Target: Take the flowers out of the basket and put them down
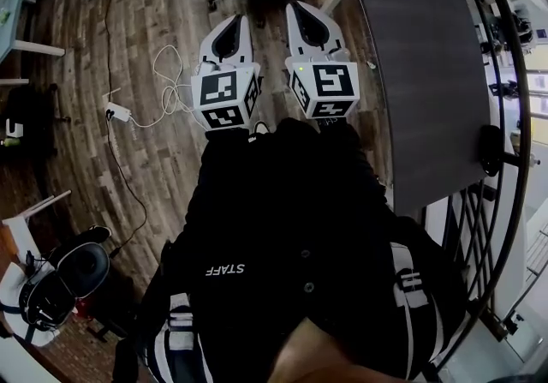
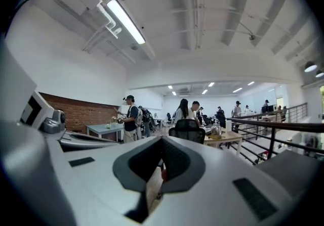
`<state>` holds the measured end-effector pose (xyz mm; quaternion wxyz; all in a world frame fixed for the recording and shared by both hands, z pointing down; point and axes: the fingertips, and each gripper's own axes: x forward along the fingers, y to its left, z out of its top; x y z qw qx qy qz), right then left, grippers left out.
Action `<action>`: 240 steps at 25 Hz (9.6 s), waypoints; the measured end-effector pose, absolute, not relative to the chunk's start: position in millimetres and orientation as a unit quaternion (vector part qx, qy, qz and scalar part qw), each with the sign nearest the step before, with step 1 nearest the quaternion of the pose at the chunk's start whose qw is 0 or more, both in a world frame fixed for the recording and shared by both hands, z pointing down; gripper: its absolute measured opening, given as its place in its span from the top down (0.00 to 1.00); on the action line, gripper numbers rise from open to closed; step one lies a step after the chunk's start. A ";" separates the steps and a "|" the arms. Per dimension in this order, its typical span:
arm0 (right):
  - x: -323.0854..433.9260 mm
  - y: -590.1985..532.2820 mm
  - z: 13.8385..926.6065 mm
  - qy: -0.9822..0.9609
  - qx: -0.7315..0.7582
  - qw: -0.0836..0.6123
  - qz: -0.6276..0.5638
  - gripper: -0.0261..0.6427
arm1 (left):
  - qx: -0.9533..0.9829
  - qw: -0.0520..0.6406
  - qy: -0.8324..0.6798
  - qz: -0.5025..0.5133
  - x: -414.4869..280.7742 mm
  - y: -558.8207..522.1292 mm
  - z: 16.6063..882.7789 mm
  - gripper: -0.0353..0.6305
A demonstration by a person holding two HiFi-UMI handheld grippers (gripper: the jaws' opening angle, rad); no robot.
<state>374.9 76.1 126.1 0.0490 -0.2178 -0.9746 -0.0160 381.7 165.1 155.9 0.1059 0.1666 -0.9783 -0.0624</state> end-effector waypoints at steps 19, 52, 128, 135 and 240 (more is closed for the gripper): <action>216.6 71.8 183.8 -0.971 -0.219 0.096 0.001 0.94 | 0.123 0.150 -0.978 -0.077 240.1 185.9 218.4 0.95; -110.6 67.8 253.5 -0.954 -0.271 0.131 -0.003 0.94 | 0.092 0.189 -0.975 -0.065 -86.2 153.1 277.1 0.95; -425.4 134.6 820.3 -0.900 -0.195 0.384 -0.064 0.23 | 0.078 0.309 -0.942 -0.107 -369.8 247.7 724.4 0.95; -437.8 140.2 833.3 -0.917 -0.196 0.338 -0.082 0.21 | 0.081 0.299 -0.946 -0.096 -386.0 256.1 733.6 0.95; -478.4 162.5 795.8 -0.948 -0.217 0.222 -0.061 0.13 | 0.066 0.268 -0.959 -0.058 -384.5 284.3 729.9 0.95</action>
